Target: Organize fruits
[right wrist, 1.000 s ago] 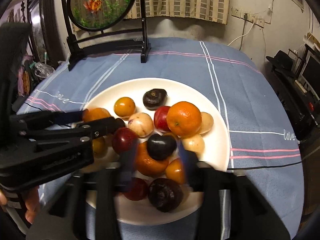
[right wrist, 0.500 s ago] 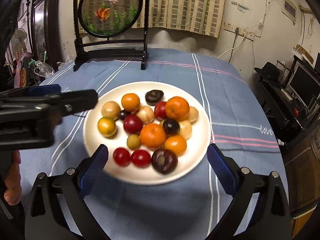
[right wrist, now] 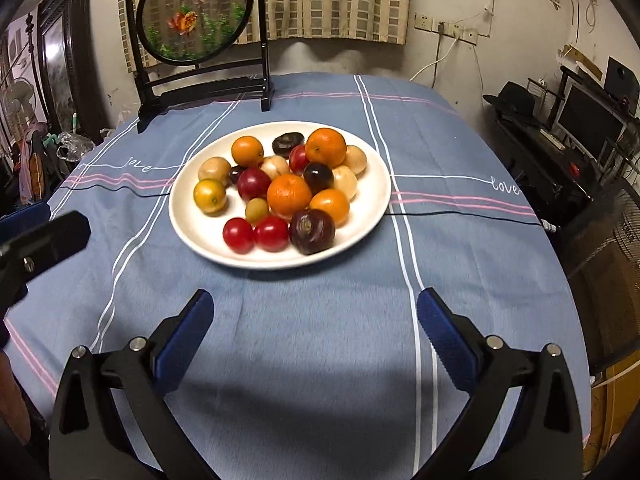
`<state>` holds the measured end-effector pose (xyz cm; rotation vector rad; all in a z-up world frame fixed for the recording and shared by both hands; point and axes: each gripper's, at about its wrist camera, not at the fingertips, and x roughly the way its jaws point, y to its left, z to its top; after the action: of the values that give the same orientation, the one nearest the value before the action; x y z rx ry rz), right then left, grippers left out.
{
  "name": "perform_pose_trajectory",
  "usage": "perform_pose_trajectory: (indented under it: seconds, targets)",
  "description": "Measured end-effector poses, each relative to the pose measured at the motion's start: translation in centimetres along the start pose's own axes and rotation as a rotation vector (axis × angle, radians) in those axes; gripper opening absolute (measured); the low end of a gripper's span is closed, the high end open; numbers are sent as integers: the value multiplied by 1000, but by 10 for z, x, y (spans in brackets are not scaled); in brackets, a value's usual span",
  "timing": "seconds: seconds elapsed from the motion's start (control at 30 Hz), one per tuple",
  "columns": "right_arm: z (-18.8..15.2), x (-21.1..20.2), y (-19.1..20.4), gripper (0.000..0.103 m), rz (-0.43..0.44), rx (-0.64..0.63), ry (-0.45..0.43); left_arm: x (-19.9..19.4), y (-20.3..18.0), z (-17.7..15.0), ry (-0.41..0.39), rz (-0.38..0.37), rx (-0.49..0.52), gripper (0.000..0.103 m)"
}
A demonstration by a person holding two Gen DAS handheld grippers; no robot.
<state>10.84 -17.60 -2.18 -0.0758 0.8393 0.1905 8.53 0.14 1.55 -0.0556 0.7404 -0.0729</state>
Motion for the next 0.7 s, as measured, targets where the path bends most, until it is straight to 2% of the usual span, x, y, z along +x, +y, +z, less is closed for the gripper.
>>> perform_pose_trajectory:
  seconds: [0.33,0.43,0.57,0.7]
  targets:
    - [-10,-25,12,102,5,-21,-32,-18,0,-14,-3,10,12,100]
    - [-12,-27,14,102,4,-24,-36,-17,-1,-16,18,-19,7,101]
    - [-13,-29,16,102,-1,-24,-37,-18,0,-19,-2,30,-3,101]
    - [-12,-29,14,102,-3,-19,-37,-15,3,-17,20,26,-15,101]
